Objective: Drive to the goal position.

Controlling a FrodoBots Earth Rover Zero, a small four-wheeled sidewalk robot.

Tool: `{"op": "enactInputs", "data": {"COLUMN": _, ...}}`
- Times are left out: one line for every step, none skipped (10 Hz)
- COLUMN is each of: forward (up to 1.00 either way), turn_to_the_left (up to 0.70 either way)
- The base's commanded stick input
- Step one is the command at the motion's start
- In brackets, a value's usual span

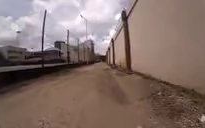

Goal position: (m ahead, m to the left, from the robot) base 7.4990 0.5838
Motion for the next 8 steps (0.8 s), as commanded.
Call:
{"op": "enactInputs", "data": {"forward": 0.5, "turn_to_the_left": 0.5}}
{"op": "enactInputs", "data": {"forward": 0.5, "turn_to_the_left": 0.0}}
{"op": "enactInputs", "data": {"forward": 0.5, "turn_to_the_left": 0.0}}
{"op": "enactInputs", "data": {"forward": 0.5, "turn_to_the_left": 0.0}}
{"op": "enactInputs", "data": {"forward": 0.5, "turn_to_the_left": 0.0}}
{"op": "enactInputs", "data": {"forward": 0.5, "turn_to_the_left": 0.0}}
{"op": "enactInputs", "data": {"forward": 0.5, "turn_to_the_left": 0.0}}
{"op": "enactInputs", "data": {"forward": 0.5, "turn_to_the_left": 0.0}}
